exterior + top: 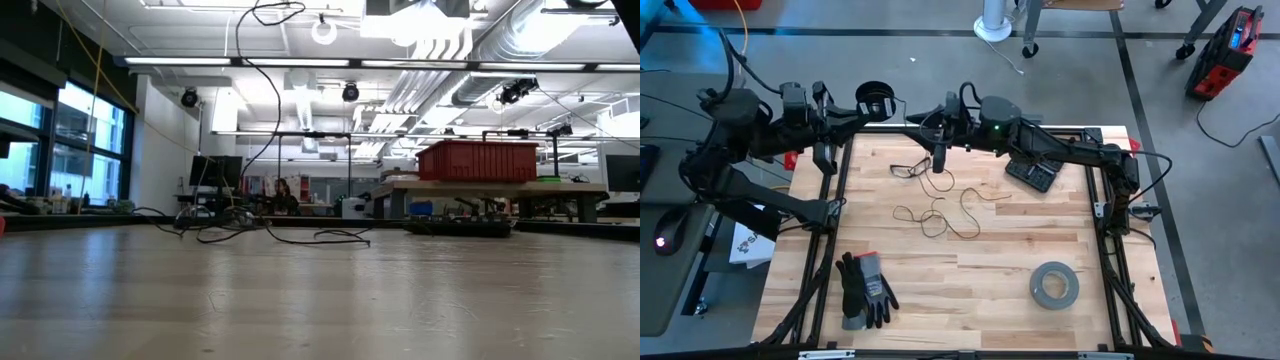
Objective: Coil cords
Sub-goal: Coil the black wire on the black spool
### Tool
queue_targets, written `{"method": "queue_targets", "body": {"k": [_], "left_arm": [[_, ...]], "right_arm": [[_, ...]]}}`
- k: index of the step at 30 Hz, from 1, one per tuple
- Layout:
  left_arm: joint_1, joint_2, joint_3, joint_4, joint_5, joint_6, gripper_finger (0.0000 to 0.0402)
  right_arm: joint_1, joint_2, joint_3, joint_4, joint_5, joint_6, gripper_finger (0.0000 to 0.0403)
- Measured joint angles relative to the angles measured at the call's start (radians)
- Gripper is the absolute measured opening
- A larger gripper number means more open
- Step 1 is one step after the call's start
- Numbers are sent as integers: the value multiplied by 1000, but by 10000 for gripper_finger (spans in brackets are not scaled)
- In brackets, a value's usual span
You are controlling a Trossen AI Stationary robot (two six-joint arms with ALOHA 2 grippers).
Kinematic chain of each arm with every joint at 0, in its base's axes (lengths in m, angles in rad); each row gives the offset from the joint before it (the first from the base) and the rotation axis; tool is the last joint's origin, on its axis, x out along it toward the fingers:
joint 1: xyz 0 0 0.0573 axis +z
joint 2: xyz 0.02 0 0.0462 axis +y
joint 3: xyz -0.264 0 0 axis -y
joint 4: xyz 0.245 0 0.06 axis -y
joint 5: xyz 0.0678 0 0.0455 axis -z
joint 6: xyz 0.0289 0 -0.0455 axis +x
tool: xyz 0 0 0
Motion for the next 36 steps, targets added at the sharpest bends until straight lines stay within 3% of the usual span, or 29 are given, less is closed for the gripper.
{"method": "queue_targets", "body": {"k": [9,25,36], "left_arm": [[0,0,0,-2,0,0,0],[0,0,0,-4,0,0,0],[0,0,1,-9,-18,-1,0]], "right_arm": [[0,0,0,-9,0,-26,149],[17,-1,0,-23,26,-53,48],[9,-36,-1,-73,43,-87,42]]}}
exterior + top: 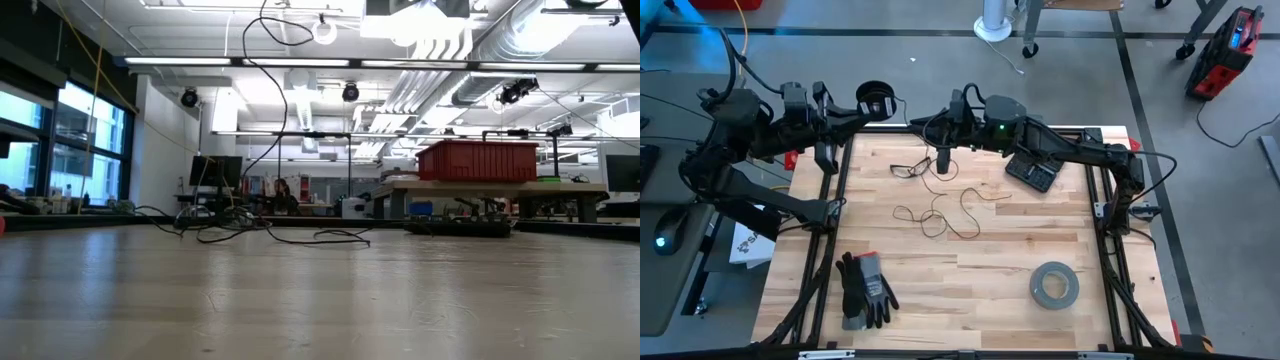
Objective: Coil cords
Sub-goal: Coil the black wire on the black spool
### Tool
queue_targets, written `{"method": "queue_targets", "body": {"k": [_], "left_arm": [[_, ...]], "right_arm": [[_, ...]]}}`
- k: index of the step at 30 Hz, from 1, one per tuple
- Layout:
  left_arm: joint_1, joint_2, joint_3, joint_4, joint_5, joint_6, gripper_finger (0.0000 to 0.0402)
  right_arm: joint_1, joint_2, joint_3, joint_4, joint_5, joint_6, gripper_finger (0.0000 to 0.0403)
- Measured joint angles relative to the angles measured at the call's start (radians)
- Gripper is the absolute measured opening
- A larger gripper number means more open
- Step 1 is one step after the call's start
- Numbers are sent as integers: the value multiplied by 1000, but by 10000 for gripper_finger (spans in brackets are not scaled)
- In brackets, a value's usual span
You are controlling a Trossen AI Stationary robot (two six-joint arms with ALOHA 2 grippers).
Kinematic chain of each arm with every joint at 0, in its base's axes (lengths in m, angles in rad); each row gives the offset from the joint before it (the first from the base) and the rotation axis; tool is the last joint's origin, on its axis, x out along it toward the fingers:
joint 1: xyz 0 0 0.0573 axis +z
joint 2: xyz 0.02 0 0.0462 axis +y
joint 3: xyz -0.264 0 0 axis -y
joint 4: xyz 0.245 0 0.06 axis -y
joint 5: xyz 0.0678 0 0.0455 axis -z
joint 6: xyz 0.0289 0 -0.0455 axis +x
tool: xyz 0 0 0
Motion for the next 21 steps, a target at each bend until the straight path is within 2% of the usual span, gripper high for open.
{"method": "queue_targets", "body": {"k": [8,13,21], "left_arm": [[0,0,0,5,-15,0,0],[0,3,0,7,-17,-1,0],[0,27,0,13,-16,-2,0]], "right_arm": [[0,0,0,-18,-6,62,45],[0,1,0,-19,-47,107,72],[-1,1,0,-34,-9,37,114]]}}
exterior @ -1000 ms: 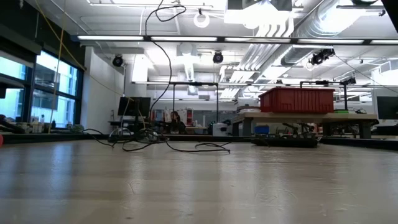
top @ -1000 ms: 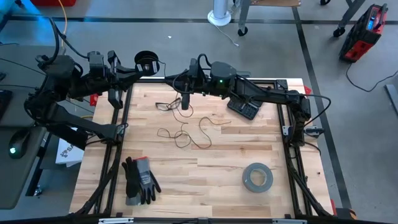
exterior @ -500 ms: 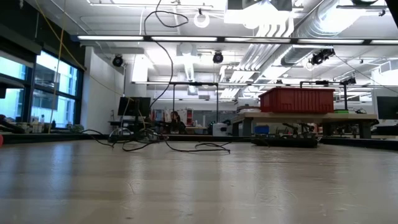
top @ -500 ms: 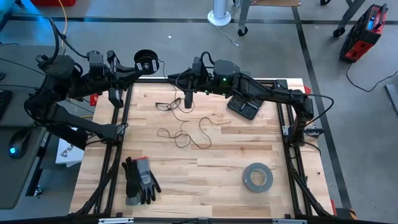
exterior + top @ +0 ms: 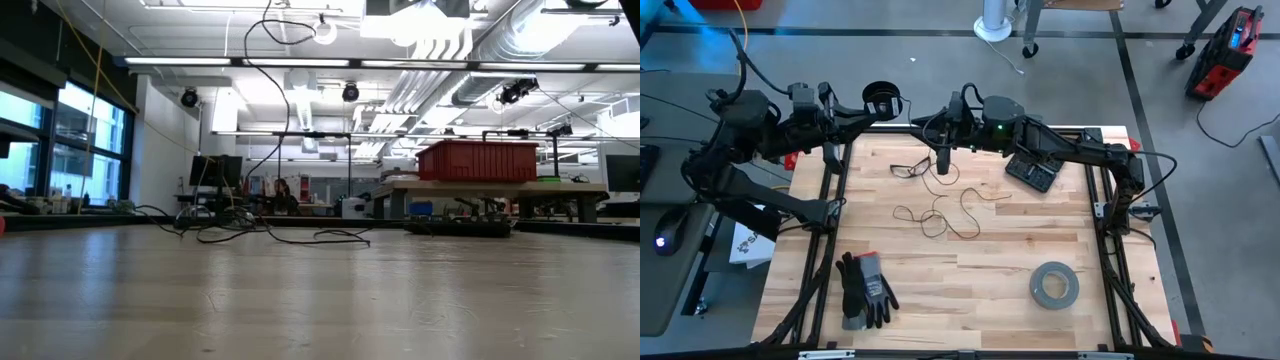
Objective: Coil cords
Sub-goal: Coil the black wire on the black spool
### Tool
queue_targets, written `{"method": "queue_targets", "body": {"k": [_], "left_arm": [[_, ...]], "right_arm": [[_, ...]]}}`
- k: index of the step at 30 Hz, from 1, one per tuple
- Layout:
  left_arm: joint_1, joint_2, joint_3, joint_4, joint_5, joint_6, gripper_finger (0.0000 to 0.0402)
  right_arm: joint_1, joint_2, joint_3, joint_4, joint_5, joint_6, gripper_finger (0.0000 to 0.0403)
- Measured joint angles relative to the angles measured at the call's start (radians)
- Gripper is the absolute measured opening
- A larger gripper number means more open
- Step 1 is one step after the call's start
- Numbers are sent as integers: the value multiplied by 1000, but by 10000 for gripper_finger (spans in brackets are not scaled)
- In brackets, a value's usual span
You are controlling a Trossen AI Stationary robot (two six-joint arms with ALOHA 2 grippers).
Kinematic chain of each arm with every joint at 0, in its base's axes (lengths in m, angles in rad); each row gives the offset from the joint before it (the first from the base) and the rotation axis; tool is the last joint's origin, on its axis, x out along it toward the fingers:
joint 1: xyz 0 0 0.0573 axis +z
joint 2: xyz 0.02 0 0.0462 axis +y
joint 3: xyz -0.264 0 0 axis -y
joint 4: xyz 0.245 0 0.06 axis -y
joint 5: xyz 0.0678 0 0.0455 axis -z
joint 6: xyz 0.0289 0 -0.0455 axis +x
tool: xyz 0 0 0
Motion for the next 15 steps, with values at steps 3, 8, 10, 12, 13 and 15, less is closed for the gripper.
{"method": "queue_targets", "body": {"k": [3,8,10,12,13,15], "left_arm": [[0,5,0,0,0,0,0],[0,6,0,0,0,1,0],[0,6,0,0,0,1,1],[0,6,0,0,0,1,1],[0,5,0,-1,0,1,1],[0,2,0,-1,0,1,1]], "right_arm": [[0,0,0,-18,0,-1,114],[0,0,0,-17,0,-2,112],[0,0,0,-16,0,-8,110],[0,0,0,-13,0,-26,104],[0,0,0,-13,0,-28,99],[0,0,0,-12,0,-28,88]]}}
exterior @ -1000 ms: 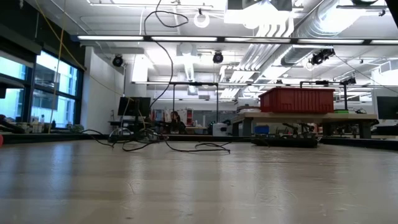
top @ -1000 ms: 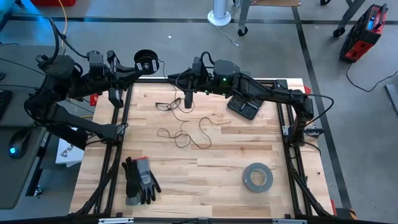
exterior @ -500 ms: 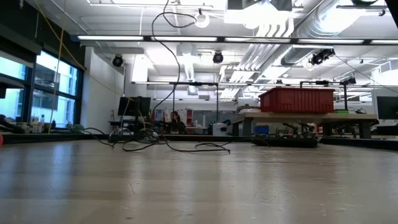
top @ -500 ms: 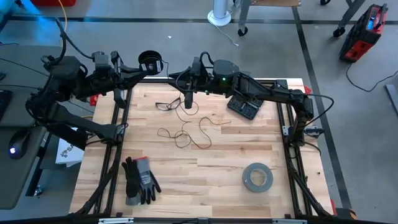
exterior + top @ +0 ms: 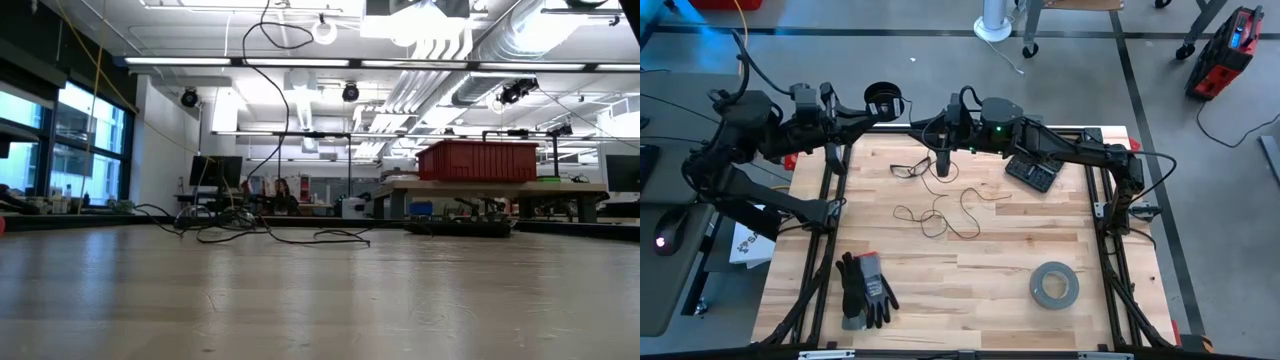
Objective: Coil cords
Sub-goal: Coil the black wire on the black spool
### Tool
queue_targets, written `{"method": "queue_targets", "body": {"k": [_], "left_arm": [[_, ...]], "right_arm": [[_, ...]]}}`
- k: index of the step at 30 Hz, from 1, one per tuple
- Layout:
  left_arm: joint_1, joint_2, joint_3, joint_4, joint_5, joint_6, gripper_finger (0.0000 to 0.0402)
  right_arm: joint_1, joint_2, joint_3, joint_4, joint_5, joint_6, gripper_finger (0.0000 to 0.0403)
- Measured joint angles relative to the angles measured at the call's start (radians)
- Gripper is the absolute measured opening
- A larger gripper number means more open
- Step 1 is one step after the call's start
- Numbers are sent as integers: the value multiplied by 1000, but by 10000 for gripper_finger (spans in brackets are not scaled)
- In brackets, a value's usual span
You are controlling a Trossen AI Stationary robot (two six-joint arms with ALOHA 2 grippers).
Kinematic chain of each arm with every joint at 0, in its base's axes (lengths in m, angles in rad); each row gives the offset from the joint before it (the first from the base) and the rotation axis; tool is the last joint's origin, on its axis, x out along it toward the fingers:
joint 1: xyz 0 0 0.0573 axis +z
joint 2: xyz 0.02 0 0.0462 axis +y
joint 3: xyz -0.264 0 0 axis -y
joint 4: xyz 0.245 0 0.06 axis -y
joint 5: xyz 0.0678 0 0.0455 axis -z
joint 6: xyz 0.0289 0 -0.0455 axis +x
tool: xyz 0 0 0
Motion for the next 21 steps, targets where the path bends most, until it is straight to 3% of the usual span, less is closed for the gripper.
{"method": "queue_targets", "body": {"k": [8,12,21], "left_arm": [[0,-1,0,-1,0,0,1],[0,-1,0,1,-3,-2,1],[2,22,0,140,-13,-117,1]], "right_arm": [[0,0,0,5,0,0,53],[2,0,0,12,0,0,9],[97,24,0,165,-7,3,1]]}}
